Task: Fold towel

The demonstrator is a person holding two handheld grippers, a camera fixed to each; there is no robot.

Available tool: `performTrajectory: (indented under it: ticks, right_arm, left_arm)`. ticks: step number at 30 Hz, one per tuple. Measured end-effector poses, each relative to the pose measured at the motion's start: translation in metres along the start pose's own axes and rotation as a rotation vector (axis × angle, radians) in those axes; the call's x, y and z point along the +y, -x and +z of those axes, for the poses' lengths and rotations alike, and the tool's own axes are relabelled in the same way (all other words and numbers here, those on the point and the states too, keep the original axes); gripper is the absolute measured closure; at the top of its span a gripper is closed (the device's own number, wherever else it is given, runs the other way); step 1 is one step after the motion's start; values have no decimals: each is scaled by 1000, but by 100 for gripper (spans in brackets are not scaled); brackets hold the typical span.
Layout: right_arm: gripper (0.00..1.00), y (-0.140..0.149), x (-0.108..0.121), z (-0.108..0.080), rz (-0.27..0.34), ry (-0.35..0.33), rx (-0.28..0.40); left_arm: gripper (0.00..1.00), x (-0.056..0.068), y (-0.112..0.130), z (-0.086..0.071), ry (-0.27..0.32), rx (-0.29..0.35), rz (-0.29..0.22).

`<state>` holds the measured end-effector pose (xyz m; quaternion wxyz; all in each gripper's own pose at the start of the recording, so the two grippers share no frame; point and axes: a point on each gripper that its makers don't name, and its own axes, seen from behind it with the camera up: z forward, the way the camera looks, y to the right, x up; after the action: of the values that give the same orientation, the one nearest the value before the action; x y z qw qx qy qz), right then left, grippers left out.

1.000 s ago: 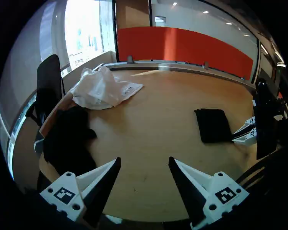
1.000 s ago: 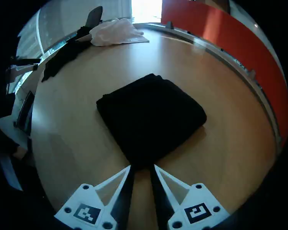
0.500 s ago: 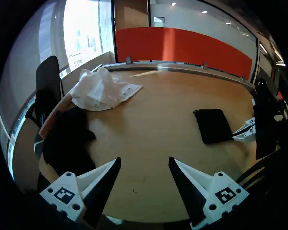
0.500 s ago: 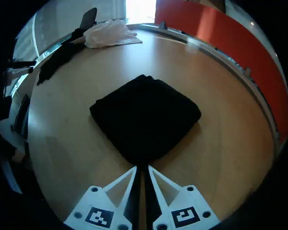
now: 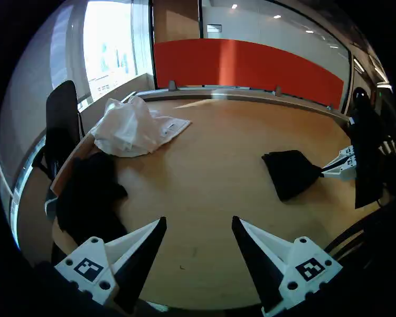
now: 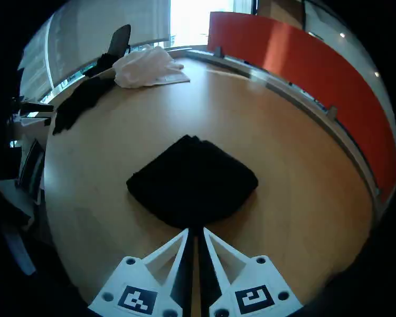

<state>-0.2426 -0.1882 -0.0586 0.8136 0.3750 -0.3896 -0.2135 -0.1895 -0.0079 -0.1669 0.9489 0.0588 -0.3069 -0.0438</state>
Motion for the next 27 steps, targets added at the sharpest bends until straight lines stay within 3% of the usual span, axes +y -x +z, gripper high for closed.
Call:
performTrajectory:
  ticks: [14, 20, 27]
  right_arm:
    - [96, -107, 30, -46, -79, 44, 174]
    - [96, -122, 44, -69, -85, 61, 205]
    - [96, -111, 65, -90, -67, 86, 201]
  left_arm:
    - [8, 17, -27, -1, 41, 48, 40]
    - [8, 23, -32, -1, 55, 56, 47]
    - [8, 29, -34, 0, 69, 59, 56]
